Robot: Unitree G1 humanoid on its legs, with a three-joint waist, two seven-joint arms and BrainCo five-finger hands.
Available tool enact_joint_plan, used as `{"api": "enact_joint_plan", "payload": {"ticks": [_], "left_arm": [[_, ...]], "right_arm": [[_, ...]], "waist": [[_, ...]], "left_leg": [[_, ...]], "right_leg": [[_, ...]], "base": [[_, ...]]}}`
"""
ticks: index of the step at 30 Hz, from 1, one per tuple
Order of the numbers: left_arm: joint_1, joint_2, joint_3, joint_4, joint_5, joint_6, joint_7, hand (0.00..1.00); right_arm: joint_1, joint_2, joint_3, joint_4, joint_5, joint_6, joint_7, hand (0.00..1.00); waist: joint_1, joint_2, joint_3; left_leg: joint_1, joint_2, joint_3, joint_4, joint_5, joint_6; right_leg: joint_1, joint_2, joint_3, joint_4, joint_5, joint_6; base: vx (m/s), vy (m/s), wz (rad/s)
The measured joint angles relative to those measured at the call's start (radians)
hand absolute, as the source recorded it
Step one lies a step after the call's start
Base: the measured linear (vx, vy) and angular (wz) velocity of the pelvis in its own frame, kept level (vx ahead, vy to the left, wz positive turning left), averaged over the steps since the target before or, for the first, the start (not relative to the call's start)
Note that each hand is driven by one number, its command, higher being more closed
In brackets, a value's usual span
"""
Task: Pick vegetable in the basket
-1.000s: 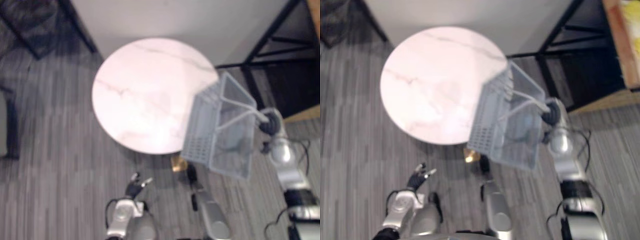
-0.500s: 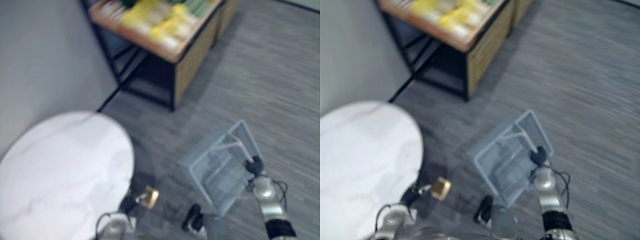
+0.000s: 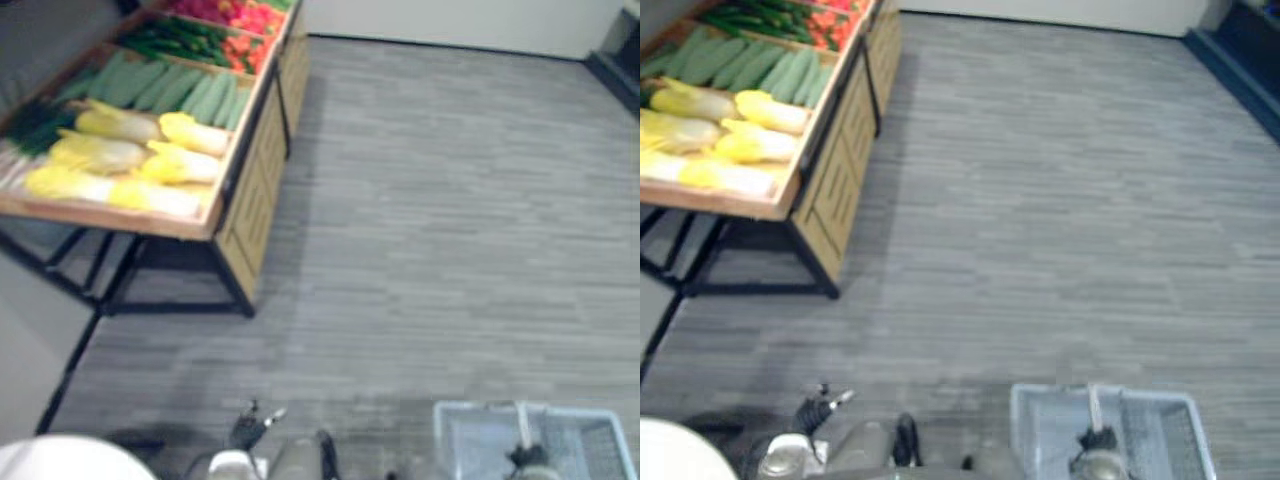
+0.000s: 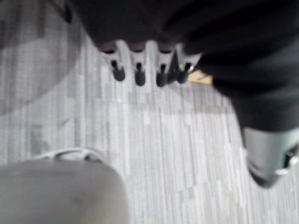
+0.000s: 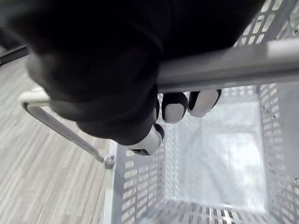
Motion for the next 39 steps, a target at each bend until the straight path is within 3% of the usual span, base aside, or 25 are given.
{"api": "enact_joint_plan", "payload": {"ticks": [3, 4, 7, 9, 10, 11, 12, 13, 14, 17, 19, 20, 21, 22, 23, 24, 25, 27, 30, 31, 32, 34, 35, 37, 39], "left_arm": [[-0.033, -0.01, -0.022, -0.001, 0.0, 0.008, -0.001, 0.0], [-0.053, -0.016, -0.023, -0.001, 0.0, 0.009, -0.001, 0.0], [-0.112, -0.017, -0.011, 0.001, 0.001, 0.006, 0.008, 0.0], [-0.096, -0.014, 0.022, 0.012, -0.007, 0.001, 0.024, 0.0], [-0.071, 0.005, 0.046, 0.018, -0.021, -0.008, 0.028, 0.0], [-0.059, 0.007, 0.064, 0.018, -0.025, -0.008, 0.029, 0.0], [-0.035, -0.034, 0.085, 0.022, -0.035, -0.007, 0.029, 0.0], [-0.018, -0.051, 0.095, 0.022, -0.035, -0.009, 0.027, 0.0], [-0.004, -0.065, 0.106, 0.039, -0.037, -0.007, 0.027, 0.0], [0.028, -0.067, 0.158, 0.058, -0.066, -0.003, 0.027, 0.0], [0.023, -0.068, 0.183, 0.058, -0.073, -0.007, 0.027, 0.0], [0.021, -0.073, 0.184, 0.058, -0.071, -0.003, 0.026, 0.0], [0.024, -0.082, 0.188, 0.066, -0.068, 0.002, 0.026, 0.0], [0.022, -0.084, 0.2, 0.107, -0.064, 0.015, 0.027, 0.0], [0.027, -0.064, 0.218, 0.112, -0.066, 0.02, 0.026, 0.0], [0.027, -0.048, 0.218, 0.113, -0.066, 0.022, 0.028, 0.0], [0.024, -0.039, 0.217, 0.113, -0.068, 0.03, 0.033, 0.0], [0.024, -0.042, 0.219, 0.109, -0.076, 0.03, 0.048, 0.0], [0.013, -0.055, 0.237, 0.052, -0.107, 0.026, 0.058, 0.0], [-0.005, -0.057, 0.244, 0.039, -0.117, 0.024, 0.06, 0.0], [-0.031, -0.051, 0.254, 0.026, -0.126, 0.016, 0.065, 0.0], [-0.044, -0.037, 0.266, -0.01, -0.154, 0.014, 0.079, 0.0], [-0.053, -0.027, 0.288, -0.052, -0.166, 0.013, 0.096, 0.0], [-0.06, -0.065, 0.279, -0.158, -0.196, 0.013, 0.109, 0.0], [-0.076, -0.081, 0.261, -0.321, -0.233, 0.005, 0.136, 0.0]], "right_arm": [[0.053, 0.0, -0.02, 0.003, 0.045, 0.002, 0.012, 1.0], [0.052, 0.0, -0.03, 0.003, 0.063, 0.001, 0.021, 1.0], [0.048, 0.002, -0.073, 0.042, 0.064, -0.004, 0.029, 1.0], [0.054, 0.007, -0.076, 0.074, 0.062, -0.004, 0.042, 1.0], [0.055, 0.019, -0.068, 0.096, 0.062, -0.004, 0.05, 1.0], [0.057, 0.016, -0.062, 0.103, 0.062, -0.004, 0.057, 1.0], [0.062, -0.033, -0.051, 0.116, 0.063, 0.0, 0.06, 1.0], [0.057, -0.055, -0.045, 0.117, 0.063, 0.002, 0.061, 1.0], [0.037, -0.08, -0.036, 0.116, 0.063, 0.001, 0.062, 1.0], [-0.008, -0.094, -0.021, 0.106, 0.055, -0.015, 0.068, 1.0], [-0.023, -0.09, -0.049, 0.094, 0.059, -0.024, 0.073, 1.0], [-0.023, -0.096, -0.051, 0.088, 0.058, -0.029, 0.073, 1.0], [-0.026, -0.101, -0.051, 0.088, 0.056, -0.029, 0.073, 1.0], [-0.03, -0.104, -0.053, 0.09, 0.053, -0.027, 0.073, 1.0], [-0.029, -0.082, -0.041, 0.09, 0.05, -0.027, 0.079, 1.0], [-0.03, -0.074, -0.036, 0.09, 0.044, -0.027, 0.083, 1.0], [-0.046, -0.067, -0.035, 0.094, 0.03, -0.026, 0.084, 1.0], [-0.068, -0.066, -0.031, 0.093, 0.019, -0.026, 0.082, 1.0], [-0.087, -0.07, -0.03, 0.088, 0.017, -0.042, 0.083, 1.0], [-0.084, -0.069, -0.034, 0.089, 0.019, -0.051, 0.082, 1.0], [-0.08, -0.066, -0.041, 0.091, 0.021, -0.054, 0.081, 1.0], [-0.072, -0.054, -0.038, 0.092, 0.028, -0.056, 0.078, 1.0], [-0.063, -0.045, -0.033, 0.091, 0.034, -0.058, 0.078, 1.0], [-0.051, -0.05, -0.034, 0.067, 0.044, -0.059, 0.067, 1.0], [-0.047, -0.049, -0.033, 0.053, 0.06, -0.065, 0.061, 1.0]], "waist": [[-0.029, 0.033, 0.011], [-0.046, 0.042, 0.009], [-0.047, 0.057, 0.011], [-0.046, 0.046, 0.005], [-0.044, 0.008, 0.003], [-0.047, 0.018, 0.004], [-0.037, 0.095, 0.019], [-0.025, 0.131, 0.024], [-0.014, 0.145, 0.04], [0.009, 0.089, 0.056], [0.011, 0.082, 0.048], [0.013, 0.09, 0.039], [0.015, 0.101, 0.036], [0.011, 0.104, 0.027], [0.005, 0.029, 0.02], [0.007, 0.012, 0.023], [0.011, 0.003, 0.028], [0.008, 0.026, 0.034], [0.008, 0.045, 0.032], [0.002, 0.049, 0.023], [-0.007, 0.039, 0.013], [-0.013, 0.011, 0.004], [-0.008, 0.013, 0.011], [-0.008, 0.071, -0.003], [-0.009, 0.085, -0.004]], "left_leg": [[0.178, 0.003, -0.056, -0.129, 0.0, -0.014], [0.218, 0.015, -0.1, -0.17, 0.002, -0.03], [0.272, 0.063, -0.181, -0.195, -0.042, -0.117], [0.309, 0.091, -0.218, -0.128, -0.085, -0.177], [0.247, 0.095, -0.241, 0.1, -0.098, -0.188], [0.191, 0.118, -0.251, 0.251, -0.089, -0.185], [0.062, 0.253, -0.256, 0.575, 0.052, -0.142], [0.023, 0.291, -0.25, 0.658, 0.091, -0.133], [-0.033, 0.299, -0.221, 0.732, 0.061, -0.14], [-0.148, 0.246, 0.032, 0.595, 0.001, -0.169], [-0.153, 0.237, 0.336, 0.323, 0.021, -0.128], [-0.149, 0.216, 0.455, 0.221, 0.058, -0.027], [-0.144, 0.194, 0.457, 0.185, 0.075, 0.009], [-0.087, 0.15, 0.409, 0.101, -0.018, 0.075], [-0.049, 0.08, 0.344, 0.065, -0.018, 0.069], [-0.033, 0.065, 0.316, 0.06, -0.024, 0.068], [-0.009, 0.063, 0.243, 0.066, -0.041, 0.056], [0.035, 0.072, 0.137, 0.039, -0.035, 0.022], [0.085, 0.085, -0.051, -0.048, 0.005, -0.049], [0.078, 0.088, -0.138, -0.074, 0.018, -0.082], [0.049, 0.089, -0.225, -0.072, 0.013, -0.121], [0.031, 0.097, -0.336, -0.05, -0.002, -0.191], [0.035, 0.118, -0.401, -0.048, -0.011, -0.239], [0.017, 0.205, -0.413, -0.077, 0.054, -0.246], [0.007, 0.235, -0.316, -0.115, 0.14, -0.24]], "right_leg": [[-0.082, 0.001, -0.035, -0.129, -0.032, -0.054], [-0.123, 0.003, -0.059, -0.278, -0.035, -0.06], [-0.181, 0.008, 0.03, -0.733, 0.096, -0.035], [-0.177, -0.018, 0.077, -0.768, 0.131, -0.021], [-0.166, -0.05, 0.083, -0.702, 0.164, -0.011], [-0.148, -0.052, 0.072, -0.67, 0.208, 0.006], [-0.069, 0.013, 0.006, -0.644, 0.198, -0.031], [-0.033, 0.037, -0.008, -0.662, 0.182, -0.041], [0.018, 0.042, -0.012, -0.687, 0.164, -0.055], [0.196, -0.019, -0.098, -0.836, 0.164, -0.061], [0.302, -0.006, -0.215, -0.899, 0.122, -0.049], [0.314, 0.002, -0.276, -0.824, 0.051, -0.017], [0.307, 0.005, -0.298, -0.736, 0.01, -0.003], [0.266, -0.036, -0.308, -0.483, -0.031, 0.007], [0.177, -0.131, -0.269, -0.193, 0.035, 0.039], [0.139, -0.152, -0.232, -0.082, 0.078, 0.052], [0.073, -0.146, -0.164, 0.039, 0.08, 0.056], [0.013, -0.12, -0.127, 0.015, 0.061, 0.024], [-0.053, -0.063, 0.007, -0.291, 0.05, 0.006], [-0.06, -0.036, 0.132, -0.475, 0.057, 0.012], [-0.072, -0.024, 0.287, -0.604, 0.064, 0.02], [-0.054, -0.018, 0.43, -0.733, 0.092, 0.053], [-0.051, -0.004, 0.403, -0.702, 0.147, 0.084], [-0.053, 0.053, 0.289, -0.661, 0.116, 0.022], [-0.034, 0.061, 0.219, -0.679, 0.111, -0.009]], "base": [[0.53, -0.015, 0.54], [0.74, -0.128, 0.7], [0.63, -0.182, 0.85], [0.75, -0.386, 0.93], [0.71, -0.443, 0.84], [0.7, -0.484, 1.13], [0.66, -0.42, 0.76], [0.65, -0.348, 0.53], [0.6, -0.265, 0.21], [0.53, -0.248, 0.61], [0.56, -0.223, 1.32], [0.53, -0.145, 1.28], [0.54, -0.078, 1.41], [0.53, -0.087, 1.68], [0.53, -0.097, 1.78], [0.52, -0.182, 1.86], [0.64, -0.278, 1.69], [0.57, -0.292, 1.74], [0.42, -0.376, 1.87], [0.42, -0.548, 2.06], [0.33, -0.506, 2.09], [0.32, -0.627, 1.86], [0.28, -0.677, 1.59], [0.21, -0.513, 1.22], [0.16, -0.507, 1.19]]}}
